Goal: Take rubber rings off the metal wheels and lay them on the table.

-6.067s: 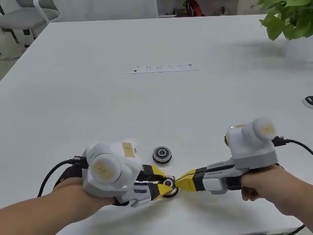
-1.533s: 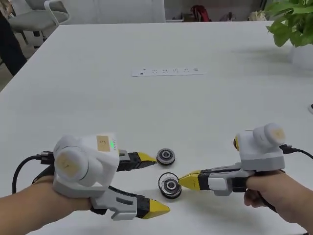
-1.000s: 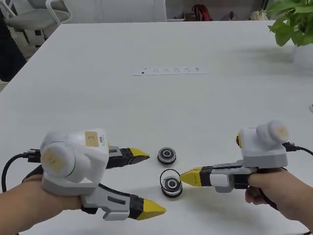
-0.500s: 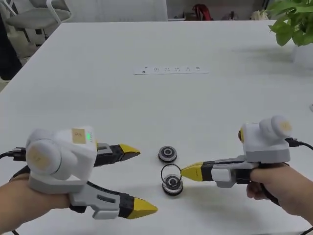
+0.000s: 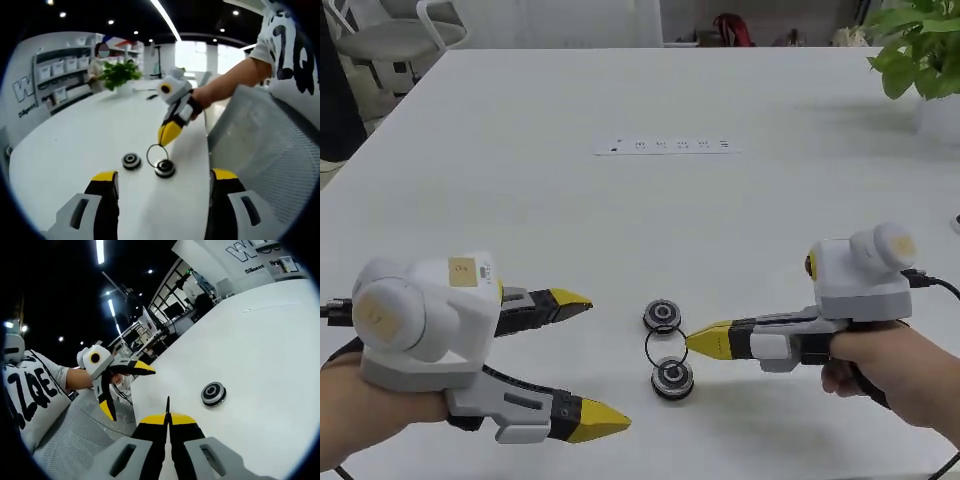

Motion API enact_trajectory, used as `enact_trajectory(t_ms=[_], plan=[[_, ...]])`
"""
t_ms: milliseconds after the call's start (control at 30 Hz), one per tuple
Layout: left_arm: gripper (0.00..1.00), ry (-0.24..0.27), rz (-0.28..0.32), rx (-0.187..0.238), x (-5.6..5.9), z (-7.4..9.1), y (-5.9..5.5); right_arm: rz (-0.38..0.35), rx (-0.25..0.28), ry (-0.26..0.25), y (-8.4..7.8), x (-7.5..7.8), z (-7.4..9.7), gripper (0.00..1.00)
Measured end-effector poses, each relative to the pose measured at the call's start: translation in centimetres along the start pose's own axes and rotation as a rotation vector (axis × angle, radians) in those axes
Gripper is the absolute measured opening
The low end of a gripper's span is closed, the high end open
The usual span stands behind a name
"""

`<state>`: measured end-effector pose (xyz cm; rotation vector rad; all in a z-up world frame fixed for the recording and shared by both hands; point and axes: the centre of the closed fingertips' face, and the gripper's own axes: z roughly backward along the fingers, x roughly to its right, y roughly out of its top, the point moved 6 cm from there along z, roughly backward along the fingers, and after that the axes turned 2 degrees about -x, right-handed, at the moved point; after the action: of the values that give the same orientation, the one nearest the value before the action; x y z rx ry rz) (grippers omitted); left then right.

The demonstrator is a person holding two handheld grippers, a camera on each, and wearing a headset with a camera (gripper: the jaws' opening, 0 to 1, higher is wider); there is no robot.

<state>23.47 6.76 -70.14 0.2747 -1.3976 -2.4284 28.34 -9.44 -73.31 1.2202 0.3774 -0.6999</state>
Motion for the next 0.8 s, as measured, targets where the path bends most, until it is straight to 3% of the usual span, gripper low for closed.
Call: enact_trajectory(t_ms=[800], plan=[[0.77, 0.042, 0.028, -0.007, -0.6, 1.9, -1.1, 0.038, -0.048, 0.033, 1.5, -0.9, -2.0, 0.00]])
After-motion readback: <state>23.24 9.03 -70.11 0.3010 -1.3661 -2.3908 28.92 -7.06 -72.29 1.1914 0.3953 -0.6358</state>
